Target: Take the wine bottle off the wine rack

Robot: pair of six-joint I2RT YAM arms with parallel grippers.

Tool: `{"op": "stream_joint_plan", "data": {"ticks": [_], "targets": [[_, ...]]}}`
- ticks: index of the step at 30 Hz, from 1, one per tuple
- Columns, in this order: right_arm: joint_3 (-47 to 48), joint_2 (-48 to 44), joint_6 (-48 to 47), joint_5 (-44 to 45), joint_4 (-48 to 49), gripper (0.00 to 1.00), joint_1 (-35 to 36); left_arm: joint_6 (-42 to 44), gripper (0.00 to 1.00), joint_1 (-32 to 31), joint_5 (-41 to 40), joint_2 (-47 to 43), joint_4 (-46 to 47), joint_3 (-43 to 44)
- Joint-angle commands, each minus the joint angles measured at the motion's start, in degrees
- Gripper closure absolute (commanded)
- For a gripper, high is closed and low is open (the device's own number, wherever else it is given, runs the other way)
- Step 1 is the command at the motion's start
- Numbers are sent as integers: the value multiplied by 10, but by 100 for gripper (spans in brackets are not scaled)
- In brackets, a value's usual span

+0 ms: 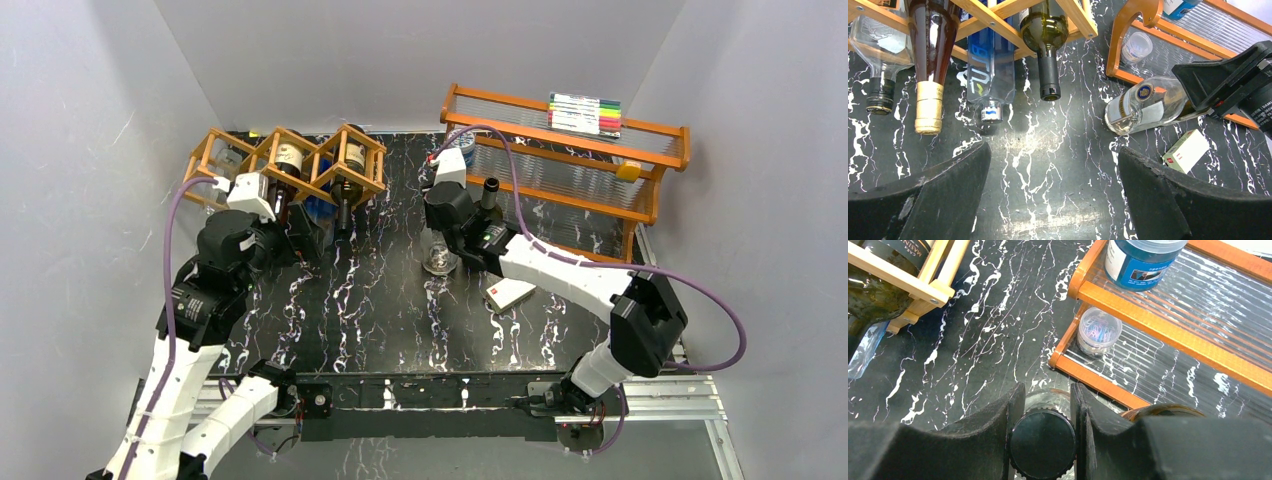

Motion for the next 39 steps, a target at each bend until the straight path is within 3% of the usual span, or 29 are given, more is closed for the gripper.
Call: {"op": "stream_joint_plan", "data": {"ticks": [1,3,11,16,18,22,25,29,33,39], "targets": [[-4,-34,-16,20,31,79,-8,-2,2,0,8,-10,14,-5],[-2,-31,-11,12,23,74,-8,-2,2,-1,14,-9,14,-6],[33,-40,-14,-19,-33,39,-8,0,2,0,25,-13,18,-18],[78,-87,-44,-120,-67,8,-8,1,2,0,26,5,26,-30],[114,-97,-60,-142,-92,2,-8,-1,2,-1,29,14,28,-42],[122,-138,-65,-175,-99,2,-8,-15,2,-1,66,40,47,-67],[93,-175,-62,-208,-85,2,-8,-27,2,-1,129,109,64,-62],[76,-184,-68,-210,-76,2,-8,-17,2,-1,137,148,68,-49],[76,-188,-79,-216,-79,2,-8,8,3,-1,128,221,75,-9],[65,-216,-88,-208,-81,2,-8,18,5,0,47,309,82,41]]}}
